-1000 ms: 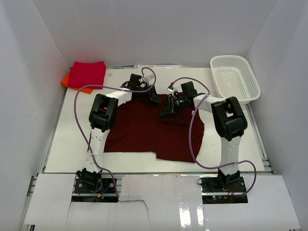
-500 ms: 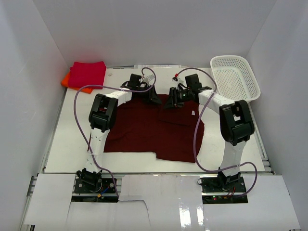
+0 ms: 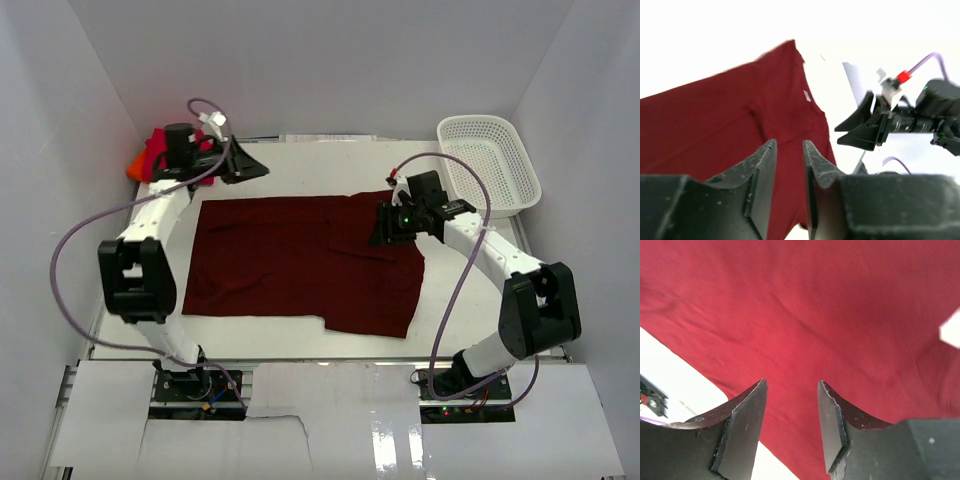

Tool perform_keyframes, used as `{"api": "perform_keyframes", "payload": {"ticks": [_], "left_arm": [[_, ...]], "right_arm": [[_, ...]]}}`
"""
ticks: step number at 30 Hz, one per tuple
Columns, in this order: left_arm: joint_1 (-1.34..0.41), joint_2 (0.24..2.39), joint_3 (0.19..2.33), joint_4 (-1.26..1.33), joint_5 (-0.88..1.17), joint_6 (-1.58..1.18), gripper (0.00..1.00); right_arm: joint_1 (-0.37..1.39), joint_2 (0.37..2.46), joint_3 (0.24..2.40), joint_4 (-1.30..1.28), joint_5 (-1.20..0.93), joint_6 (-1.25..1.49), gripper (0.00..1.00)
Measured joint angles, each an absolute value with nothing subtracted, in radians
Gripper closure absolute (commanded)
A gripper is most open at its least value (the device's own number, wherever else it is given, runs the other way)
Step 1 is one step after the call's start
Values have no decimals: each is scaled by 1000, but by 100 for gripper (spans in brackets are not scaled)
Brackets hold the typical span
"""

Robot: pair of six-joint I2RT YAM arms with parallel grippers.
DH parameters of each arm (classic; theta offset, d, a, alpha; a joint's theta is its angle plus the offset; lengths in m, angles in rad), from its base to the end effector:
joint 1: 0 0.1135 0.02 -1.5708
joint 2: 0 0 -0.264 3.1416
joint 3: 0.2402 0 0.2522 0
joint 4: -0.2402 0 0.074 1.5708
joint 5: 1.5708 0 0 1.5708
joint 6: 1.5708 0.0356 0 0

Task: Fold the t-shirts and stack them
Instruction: Fold the flattened tshirt in 1/3 of the way

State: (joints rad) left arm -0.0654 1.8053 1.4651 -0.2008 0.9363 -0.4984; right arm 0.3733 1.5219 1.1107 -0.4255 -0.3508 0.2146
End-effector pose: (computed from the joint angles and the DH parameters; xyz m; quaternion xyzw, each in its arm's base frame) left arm 0.4110 -0.0557 0.2961 0.0502 0.8063 -0.4995 0.3129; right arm 0.3006 0.1309 0.2545 -0.1353 0.9112 0.2583 0.2910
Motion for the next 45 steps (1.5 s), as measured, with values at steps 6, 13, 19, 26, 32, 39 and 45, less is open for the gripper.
{"api": "perform_keyframes", "payload": {"ticks": [6,13,19,26,32,39,45], "left_arm": [[67,1533,1176,-251,923,-411,66],[72,1506,886,-294,908,-376,73],[75,1509,826,-277,855,-357,73],[70,1518,824,-276,686,-299,78],[70,1638,872,-294,607,-272,82],[67,1694,888,-312,557,-253,82],[60,1750,920,-317,555,-249,82]], "right_arm": [[373,1439,947,-501,-272,261,49],[371,1438,896,-522,-228,281,50],[368,1576,1011,-511,-181,281,50],[376,1709,1102,-508,-79,281,51],[377,1783,1177,-522,-9,279,51],[380,1839,1211,-527,40,278,51],[382,1868,1238,-541,62,277,50]]}}
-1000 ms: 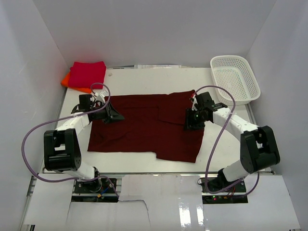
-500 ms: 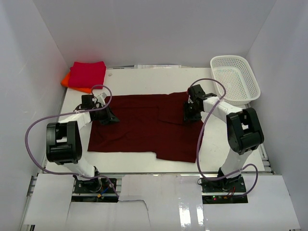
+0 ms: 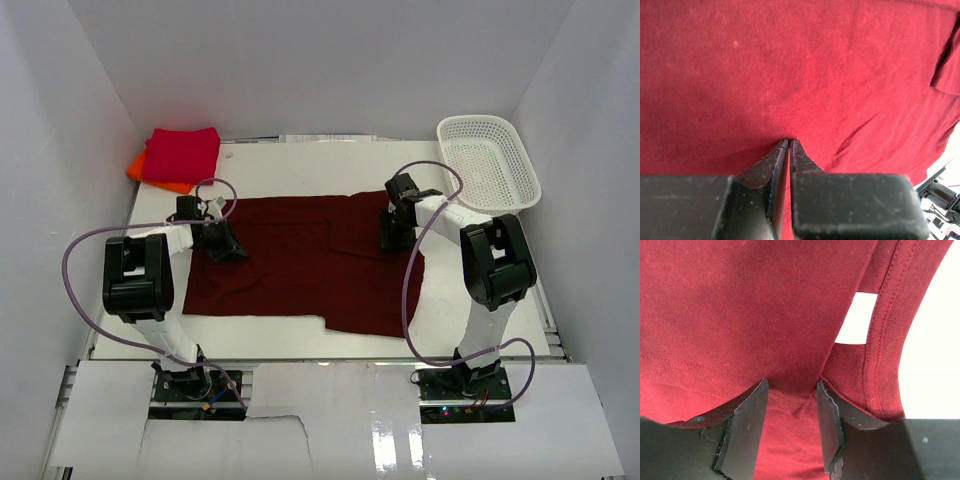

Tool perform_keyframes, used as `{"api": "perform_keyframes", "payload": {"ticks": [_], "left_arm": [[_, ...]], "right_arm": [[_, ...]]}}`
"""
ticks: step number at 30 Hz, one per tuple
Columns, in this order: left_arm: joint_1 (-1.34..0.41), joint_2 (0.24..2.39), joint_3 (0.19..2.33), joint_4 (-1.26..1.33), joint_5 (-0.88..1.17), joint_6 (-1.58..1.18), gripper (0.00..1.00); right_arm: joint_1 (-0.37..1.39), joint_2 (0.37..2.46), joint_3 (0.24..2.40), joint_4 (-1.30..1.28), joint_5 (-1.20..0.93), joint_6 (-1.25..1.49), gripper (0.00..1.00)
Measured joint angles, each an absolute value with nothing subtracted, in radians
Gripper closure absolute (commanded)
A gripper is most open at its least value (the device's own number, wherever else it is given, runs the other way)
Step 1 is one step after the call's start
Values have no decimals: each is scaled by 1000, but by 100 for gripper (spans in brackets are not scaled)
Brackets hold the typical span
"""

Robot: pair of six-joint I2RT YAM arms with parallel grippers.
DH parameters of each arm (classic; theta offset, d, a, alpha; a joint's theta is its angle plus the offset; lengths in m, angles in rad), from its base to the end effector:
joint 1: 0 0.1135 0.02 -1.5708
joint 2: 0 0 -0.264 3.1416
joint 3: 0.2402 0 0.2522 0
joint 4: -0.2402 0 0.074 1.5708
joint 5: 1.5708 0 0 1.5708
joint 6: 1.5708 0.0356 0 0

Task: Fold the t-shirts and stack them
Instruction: Fold the flattened tshirt in 1/3 of the way

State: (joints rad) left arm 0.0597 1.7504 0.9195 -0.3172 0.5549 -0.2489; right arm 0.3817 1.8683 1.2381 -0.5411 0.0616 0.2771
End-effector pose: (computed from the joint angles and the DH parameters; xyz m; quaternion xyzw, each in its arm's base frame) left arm 0.3199 0.0003 0.1377 -0.0877 0.9380 -0.2857 0.1756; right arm 0.3472 0.1370 0.1691 -0.0451 0.9786 0.0356 0.1974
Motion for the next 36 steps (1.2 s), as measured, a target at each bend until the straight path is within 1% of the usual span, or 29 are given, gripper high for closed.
{"api": "perform_keyframes", "payload": {"ticks": [4,13,20,25,31,36], "left_arm": [[50,1799,971,-326,564,-248,82],[23,1950,1161,-340,588,-253,83],[16,2022,1264,-358,589,-257,82],[16,2095,1376,-379,598,-266,82],[14,2179,1508,-411,606,-271,82],[13,2185,1519,-414,604,-270,82]], "right_arm": [[382,1888,1263,-557,67,277,50],[364,1960,1364,-587,69,272,50],[281,2054,1502,-601,23,253,50],[216,2138,1634,-621,0,235,50],[187,2205,1739,-645,-27,223,50],[184,2237,1790,-659,-35,220,49]]}}
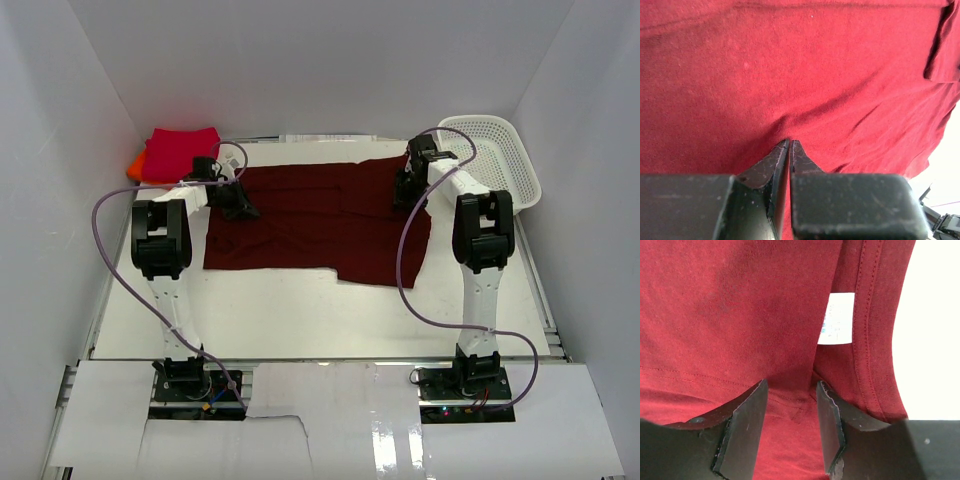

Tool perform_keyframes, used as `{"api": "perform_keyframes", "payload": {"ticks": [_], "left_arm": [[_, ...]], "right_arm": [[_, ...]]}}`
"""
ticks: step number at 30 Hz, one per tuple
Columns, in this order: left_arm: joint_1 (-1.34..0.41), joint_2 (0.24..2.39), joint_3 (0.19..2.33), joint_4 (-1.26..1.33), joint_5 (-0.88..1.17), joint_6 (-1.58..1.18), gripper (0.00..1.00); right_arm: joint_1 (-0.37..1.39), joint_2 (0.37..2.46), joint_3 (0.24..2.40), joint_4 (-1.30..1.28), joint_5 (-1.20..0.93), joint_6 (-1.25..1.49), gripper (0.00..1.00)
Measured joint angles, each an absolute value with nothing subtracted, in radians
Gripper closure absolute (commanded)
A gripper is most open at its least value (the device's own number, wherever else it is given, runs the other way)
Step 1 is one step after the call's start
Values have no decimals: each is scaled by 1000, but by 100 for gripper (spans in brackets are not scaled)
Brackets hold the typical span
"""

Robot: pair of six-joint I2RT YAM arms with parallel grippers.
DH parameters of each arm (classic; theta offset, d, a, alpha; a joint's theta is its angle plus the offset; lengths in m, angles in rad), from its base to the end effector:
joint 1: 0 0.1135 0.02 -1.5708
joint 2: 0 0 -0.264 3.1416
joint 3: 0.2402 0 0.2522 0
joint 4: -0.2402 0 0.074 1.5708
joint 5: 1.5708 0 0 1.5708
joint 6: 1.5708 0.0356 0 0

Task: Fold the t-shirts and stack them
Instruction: Fold the flattened tshirt in 1/3 of the way, then grap the side of the flattened tshirt closest away from the robot with both arms

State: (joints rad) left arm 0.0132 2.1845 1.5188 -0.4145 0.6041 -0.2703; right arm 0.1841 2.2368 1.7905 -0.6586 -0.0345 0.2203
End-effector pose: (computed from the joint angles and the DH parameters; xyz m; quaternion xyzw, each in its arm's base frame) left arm 0.4506 -0.0143 0.1341 -0.0593 0.9271 -0.3159 0.1929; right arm 0.4709 0.0889 0.1716 0.0136 0.9728 0.0628 0.2227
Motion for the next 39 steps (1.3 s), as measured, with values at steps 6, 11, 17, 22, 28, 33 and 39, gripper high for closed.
{"api": "perform_keyframes", "payload": {"ticks": [6,11,17,22,28,33,39], "left_arm": [[10,2145,1483,-427,567,-255,83],[11,2047,1445,-505,509,-239,82],[18,1732,1403,-568,448,-215,79],[21,1451,1314,-567,366,-171,78],[24,1467,1198,-593,240,-124,44],[27,1487,1143,-623,208,-93,29],[27,1486,1122,-628,167,-58,30]], "right_arm": [[183,2266,1839,-664,-43,213,49],[183,2268,1843,-664,-52,203,48],[181,2267,1843,-664,-59,200,48],[176,2267,1843,-663,-76,200,48],[176,2266,1842,-662,-85,200,46],[174,2263,1836,-657,-91,200,46],[172,2263,1835,-656,-103,200,46]]}}
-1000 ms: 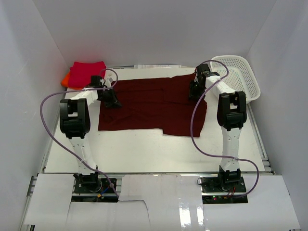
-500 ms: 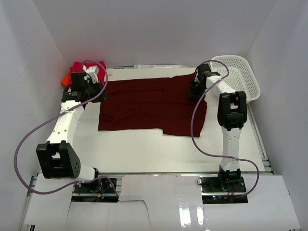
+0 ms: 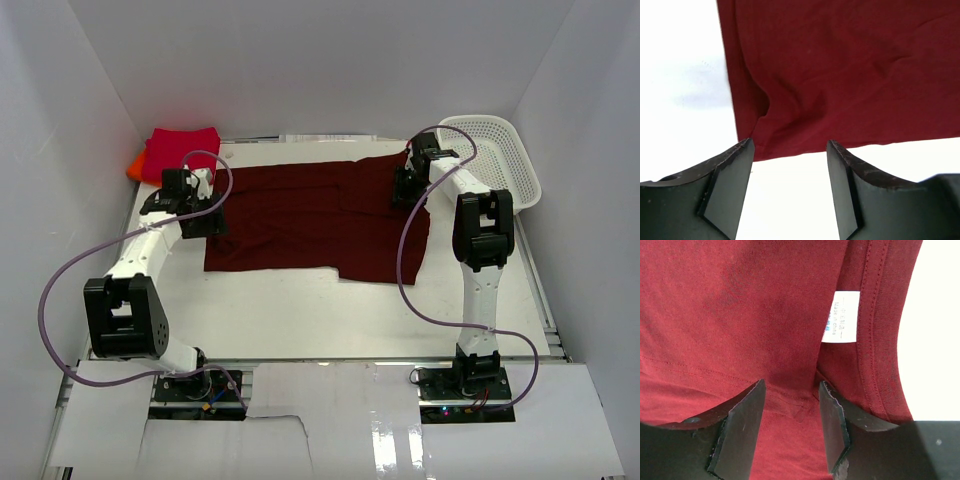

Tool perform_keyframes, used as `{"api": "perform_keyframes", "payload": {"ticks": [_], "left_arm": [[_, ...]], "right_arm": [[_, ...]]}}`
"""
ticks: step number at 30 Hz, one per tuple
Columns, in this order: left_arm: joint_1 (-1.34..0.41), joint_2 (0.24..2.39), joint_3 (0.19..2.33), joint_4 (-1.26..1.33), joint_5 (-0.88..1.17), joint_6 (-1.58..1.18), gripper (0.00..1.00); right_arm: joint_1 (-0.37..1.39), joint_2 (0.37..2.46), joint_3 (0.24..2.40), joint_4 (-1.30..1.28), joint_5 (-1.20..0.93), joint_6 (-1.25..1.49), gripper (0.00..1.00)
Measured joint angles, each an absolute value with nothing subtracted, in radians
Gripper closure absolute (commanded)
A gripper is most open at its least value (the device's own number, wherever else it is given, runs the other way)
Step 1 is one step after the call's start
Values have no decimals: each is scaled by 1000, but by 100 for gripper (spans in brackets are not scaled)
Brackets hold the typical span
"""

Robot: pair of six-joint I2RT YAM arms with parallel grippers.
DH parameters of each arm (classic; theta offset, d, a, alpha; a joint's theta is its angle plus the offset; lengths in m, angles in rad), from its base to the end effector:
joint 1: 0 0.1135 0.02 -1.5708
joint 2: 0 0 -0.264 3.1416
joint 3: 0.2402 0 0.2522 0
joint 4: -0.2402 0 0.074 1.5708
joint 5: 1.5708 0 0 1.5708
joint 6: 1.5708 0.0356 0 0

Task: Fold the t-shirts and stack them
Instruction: Grap the side of the flattened tshirt closest away from the robot with both arms

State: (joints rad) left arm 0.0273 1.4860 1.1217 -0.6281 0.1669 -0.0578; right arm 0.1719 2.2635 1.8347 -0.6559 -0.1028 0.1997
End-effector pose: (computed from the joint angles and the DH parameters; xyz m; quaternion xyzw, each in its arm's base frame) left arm 0.3076 0.0025 0.2540 -0.0169 0.9553 -0.0842 0.2829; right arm 0.4796 0.0870 0.1726 0.0011 0.9694 0.0934 0.2270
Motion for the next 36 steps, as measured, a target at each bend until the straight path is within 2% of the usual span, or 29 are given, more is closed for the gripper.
{"api": "perform_keyframes", "payload": {"ticks": [4,18,22,27,33,34,36], "left_arm": [[27,1507,1100,-630,133,-48,38],[27,1741,1175,-619,86,-45,50],[27,1763,1193,-616,89,-45,53],[27,1782,1213,-603,89,-49,64],[27,1803,1213,-601,98,-53,67],[27,1803,1213,-601,100,-53,69],[27,1805,1213,-601,102,-56,79]], "right_arm": [[172,2263,1835,-656,-107,198,46],[170,2263,1835,-655,-120,194,46],[170,2263,1835,-655,-124,190,46],[169,2263,1834,-655,-129,186,46],[165,2263,1834,-655,-132,181,46],[165,2263,1834,-655,-134,181,46],[164,2263,1834,-655,-135,181,46]]}}
